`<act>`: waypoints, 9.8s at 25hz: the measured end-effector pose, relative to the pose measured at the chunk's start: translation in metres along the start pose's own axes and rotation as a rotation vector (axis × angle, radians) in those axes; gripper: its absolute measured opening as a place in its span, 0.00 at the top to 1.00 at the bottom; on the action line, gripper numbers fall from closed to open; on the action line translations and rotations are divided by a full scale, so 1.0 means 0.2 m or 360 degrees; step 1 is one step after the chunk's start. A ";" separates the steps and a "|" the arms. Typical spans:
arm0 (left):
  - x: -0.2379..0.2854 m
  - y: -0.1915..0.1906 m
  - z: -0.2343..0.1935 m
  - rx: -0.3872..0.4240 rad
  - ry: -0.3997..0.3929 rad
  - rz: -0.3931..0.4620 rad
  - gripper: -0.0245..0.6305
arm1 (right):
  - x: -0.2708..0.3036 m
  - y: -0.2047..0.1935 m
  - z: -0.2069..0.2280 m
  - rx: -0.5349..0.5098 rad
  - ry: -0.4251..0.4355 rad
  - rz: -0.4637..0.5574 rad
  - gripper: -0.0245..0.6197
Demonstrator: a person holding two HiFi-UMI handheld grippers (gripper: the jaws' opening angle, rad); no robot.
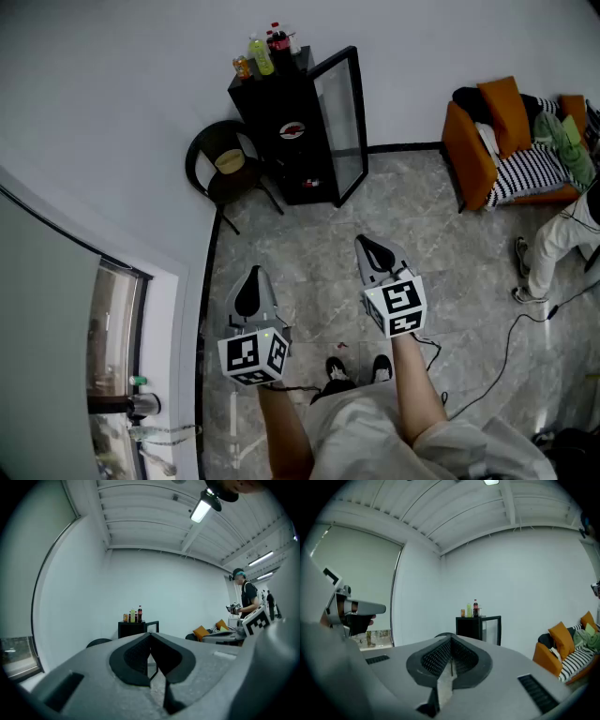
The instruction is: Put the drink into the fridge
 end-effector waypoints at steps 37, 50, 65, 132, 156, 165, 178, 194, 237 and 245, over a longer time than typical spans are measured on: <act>1.15 -0.09 -0.61 -0.0099 -0.0253 0.0076 0.95 | 1.25 0.05 0.07 0.0077 -0.0024 0.0100 0.95; 1.29 -0.16 -1.09 0.0004 -0.0222 0.0019 0.95 | 1.69 -0.07 -0.15 0.0076 -0.0020 0.0101 0.95; 2.07 -0.24 -1.22 0.0099 -0.0207 -0.0041 0.95 | 2.43 -0.07 0.22 0.0131 -0.0027 0.0192 0.95; 4.77 -0.51 -2.29 -0.0251 -0.0632 -0.0015 0.95 | 4.99 -0.12 0.72 -0.0197 -0.0220 -0.0137 0.49; 3.63 -1.05 -1.63 -0.0291 -0.0164 -0.0315 0.95 | 4.13 -0.87 0.71 -0.0149 0.0207 -0.0198 0.49; 3.63 -1.41 -1.66 -0.0408 -0.0242 -0.0387 0.95 | 4.59 -1.62 0.87 -0.0024 0.0152 -0.0212 0.49; 3.67 -1.72 -1.77 -0.0433 -0.0299 -0.0329 0.95 | 4.98 -1.99 1.02 -0.0007 -0.0070 -0.0310 0.49; 3.60 -1.43 -1.75 -0.0371 -0.0223 -0.0373 0.95 | 4.65 -1.81 1.02 -0.0054 -0.0018 -0.0435 0.49; 3.12 -0.63 -1.82 -0.0150 -0.0757 -0.0305 0.95 | 3.32 -0.44 0.27 0.0119 -0.0735 -0.0144 0.95; 3.22 -0.56 -1.83 -0.0289 -0.0781 -0.0232 0.95 | 3.41 -0.33 0.33 0.0135 -0.0748 -0.0084 0.95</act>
Point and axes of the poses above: the fingertips, and each gripper's own axes: x forward along the fingers, z to its right, y out of its top, the point moved 4 cm from there along -x, backward along the fingers, and after that the axes turned 8 degrees about z, right-handed, at the moved point
